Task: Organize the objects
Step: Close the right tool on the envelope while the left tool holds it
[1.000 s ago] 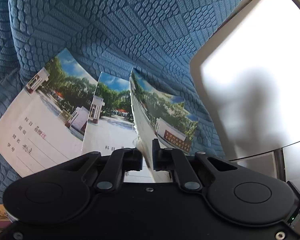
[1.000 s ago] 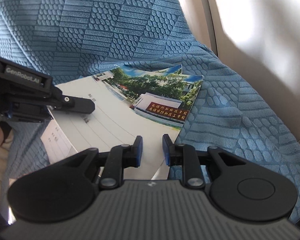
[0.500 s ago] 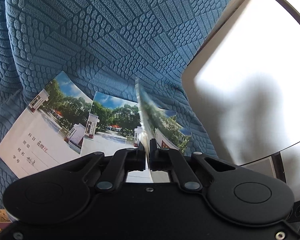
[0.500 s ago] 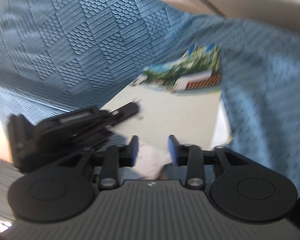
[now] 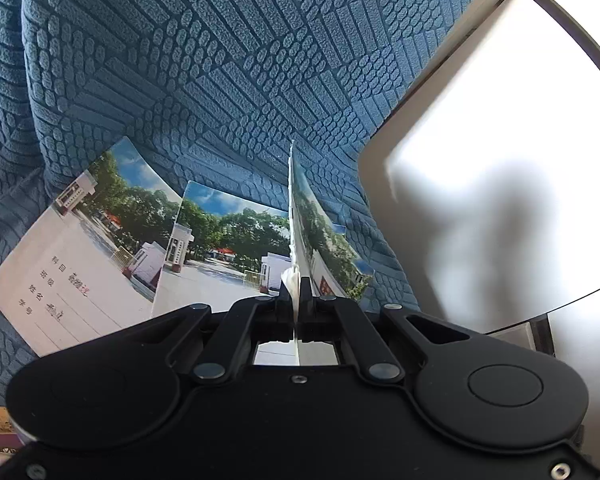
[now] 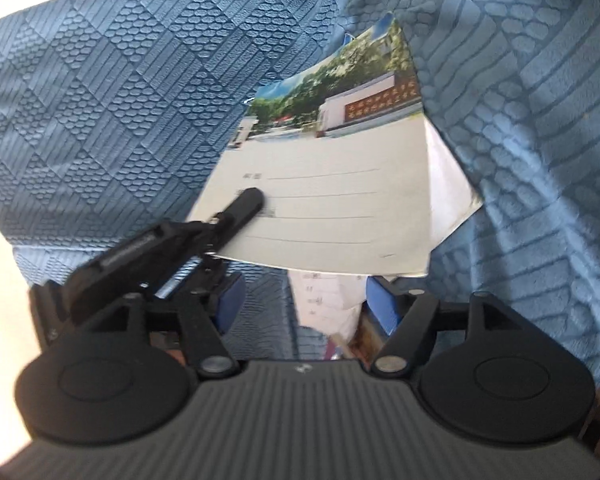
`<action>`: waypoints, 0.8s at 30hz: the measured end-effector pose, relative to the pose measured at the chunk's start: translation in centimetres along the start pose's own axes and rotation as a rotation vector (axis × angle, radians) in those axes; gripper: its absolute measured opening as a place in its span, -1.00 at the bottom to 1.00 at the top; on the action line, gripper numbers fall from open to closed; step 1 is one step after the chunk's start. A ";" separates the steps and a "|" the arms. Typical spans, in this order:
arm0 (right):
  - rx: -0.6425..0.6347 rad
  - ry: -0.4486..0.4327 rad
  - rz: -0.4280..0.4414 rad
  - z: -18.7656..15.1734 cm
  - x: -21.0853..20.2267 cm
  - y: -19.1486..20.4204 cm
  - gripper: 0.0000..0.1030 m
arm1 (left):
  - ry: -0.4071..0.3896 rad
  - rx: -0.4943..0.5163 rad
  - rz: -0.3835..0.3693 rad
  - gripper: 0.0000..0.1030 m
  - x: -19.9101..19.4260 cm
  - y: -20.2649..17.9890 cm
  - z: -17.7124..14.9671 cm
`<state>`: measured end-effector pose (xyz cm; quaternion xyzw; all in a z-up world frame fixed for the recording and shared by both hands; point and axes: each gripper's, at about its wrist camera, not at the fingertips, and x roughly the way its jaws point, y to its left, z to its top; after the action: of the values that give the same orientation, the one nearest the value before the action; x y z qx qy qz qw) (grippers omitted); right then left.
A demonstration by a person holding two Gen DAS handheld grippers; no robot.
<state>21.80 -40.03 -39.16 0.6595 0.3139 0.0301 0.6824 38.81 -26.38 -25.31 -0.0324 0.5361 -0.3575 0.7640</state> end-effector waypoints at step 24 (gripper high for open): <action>-0.001 -0.194 0.041 3.6 -1.5 -1.7 0.35 | 0.019 -0.135 -0.030 -1.00 0.7 2.5 0.6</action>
<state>21.65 -44.05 -40.35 0.6651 0.2328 -0.0198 0.7093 40.70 -25.16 -26.72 -0.0884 0.5657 -0.3321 0.7496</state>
